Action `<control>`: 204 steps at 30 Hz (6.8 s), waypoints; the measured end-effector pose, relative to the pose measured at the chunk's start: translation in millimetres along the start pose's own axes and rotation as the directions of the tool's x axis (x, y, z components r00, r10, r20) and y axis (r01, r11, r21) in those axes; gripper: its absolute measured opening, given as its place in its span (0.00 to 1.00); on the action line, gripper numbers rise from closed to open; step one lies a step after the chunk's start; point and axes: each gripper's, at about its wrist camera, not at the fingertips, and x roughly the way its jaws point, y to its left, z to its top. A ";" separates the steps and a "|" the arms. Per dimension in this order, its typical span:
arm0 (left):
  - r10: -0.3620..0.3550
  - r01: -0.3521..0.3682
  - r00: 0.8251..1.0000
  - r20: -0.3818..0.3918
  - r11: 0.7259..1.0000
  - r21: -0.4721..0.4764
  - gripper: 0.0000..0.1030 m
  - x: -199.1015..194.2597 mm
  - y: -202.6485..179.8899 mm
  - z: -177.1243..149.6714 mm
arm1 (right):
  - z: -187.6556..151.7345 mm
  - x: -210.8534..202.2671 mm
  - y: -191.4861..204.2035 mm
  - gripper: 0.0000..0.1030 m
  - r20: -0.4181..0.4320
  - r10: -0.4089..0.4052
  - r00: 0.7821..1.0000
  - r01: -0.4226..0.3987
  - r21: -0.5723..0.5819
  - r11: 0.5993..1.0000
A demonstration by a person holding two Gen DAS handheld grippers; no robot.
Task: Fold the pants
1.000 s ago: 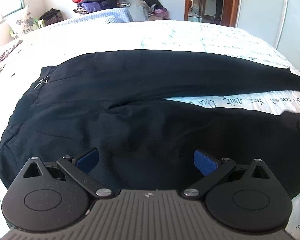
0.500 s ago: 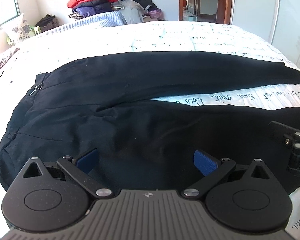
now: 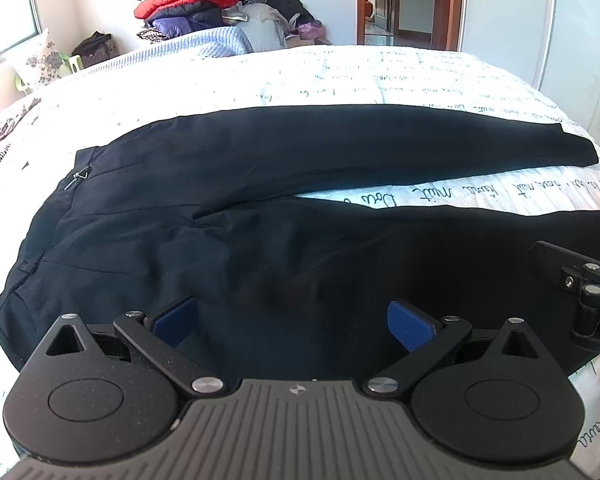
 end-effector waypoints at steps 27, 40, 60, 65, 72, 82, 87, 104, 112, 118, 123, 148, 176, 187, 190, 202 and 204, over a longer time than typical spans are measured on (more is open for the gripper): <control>-0.110 0.111 0.993 0.031 0.992 -0.057 0.86 64.7 180.3 96.5 | 120.9 122.9 -19.1 1.00 -0.149 0.560 0.815 -0.507 0.283 0.814; -0.267 0.235 0.963 -0.026 0.885 -0.403 0.77 200.0 364.6 138.8 | 173.0 203.3 24.6 1.00 -0.223 0.657 0.720 -0.601 0.273 0.751; -0.393 0.365 0.920 -0.008 0.861 -0.354 0.32 233.7 377.4 146.5 | 188.8 249.7 44.7 1.00 -0.226 0.680 0.697 -0.632 0.254 0.732; -0.336 0.329 0.942 0.014 0.909 -0.255 0.29 211.3 363.5 156.4 | 209.6 270.9 47.8 1.00 -0.258 0.712 0.654 -0.681 0.210 0.702; -0.344 0.358 0.933 0.101 0.914 -0.192 0.29 170.5 355.3 166.0 | 224.8 327.1 68.7 0.99 -0.476 0.535 0.698 -0.646 -0.096 0.757; -0.366 0.386 0.919 0.144 0.909 -0.155 0.29 154.3 353.5 168.0 | 221.6 361.5 81.0 0.65 -0.602 0.470 0.646 -0.693 -0.204 0.692; -0.361 0.381 0.921 0.146 0.912 -0.152 0.29 155.6 351.8 165.8 | 222.6 350.5 83.8 0.08 -0.631 0.443 0.637 -0.715 -0.268 0.646; -0.370 0.410 0.896 0.245 0.901 -0.140 0.29 113.3 360.8 144.8 | 233.1 202.6 58.9 0.06 -0.453 0.583 0.675 -0.736 -0.350 0.579; -0.467 0.528 0.838 0.283 0.826 -0.199 0.30 74.1 370.9 46.9 | 95.9 90.1 57.4 0.06 -0.552 0.623 0.554 -0.824 -0.254 0.507; -0.455 0.509 0.857 0.240 0.818 -0.267 0.29 65.8 373.0 4.8 | 61.9 85.3 69.5 0.07 -0.585 0.585 0.562 -0.808 -0.236 0.539; -0.454 0.506 0.858 0.241 0.827 -0.244 0.30 46.0 379.3 -14.6 | 69.1 64.9 61.8 0.06 -0.580 0.603 0.548 -0.817 -0.217 0.534; -0.368 0.410 0.901 0.230 0.896 -0.170 0.44 -11.2 311.7 -11.6 | 51.5 81.8 59.3 0.57 -0.233 0.861 0.451 -0.807 0.305 0.505; -0.233 0.215 0.972 0.036 0.940 0.266 0.74 15.6 156.9 -23.8 | 8.4 100.7 76.9 0.76 -0.184 0.874 0.450 -0.755 0.445 0.482; -0.436 0.426 0.899 0.042 0.891 0.156 0.71 4.1 115.0 11.4 | 52.3 52.4 -6.7 0.79 -0.131 0.667 0.733 -0.626 0.251 0.738; -0.619 0.611 0.784 0.048 0.784 0.110 0.73 5.7 80.3 22.8 | 87.6 53.4 -68.2 0.79 -0.107 0.480 0.871 -0.442 0.254 0.860; -0.752 0.758 0.652 -0.096 0.642 0.112 0.73 38.0 -24.3 -9.5 | 130.1 161.7 -167.4 0.75 -0.411 0.027 0.911 0.110 0.305 0.946; -0.757 0.763 0.646 -0.100 0.638 0.103 0.73 43.1 -22.6 -14.9 | 134.3 179.1 -163.3 0.66 -0.450 -0.009 0.893 0.129 0.239 0.962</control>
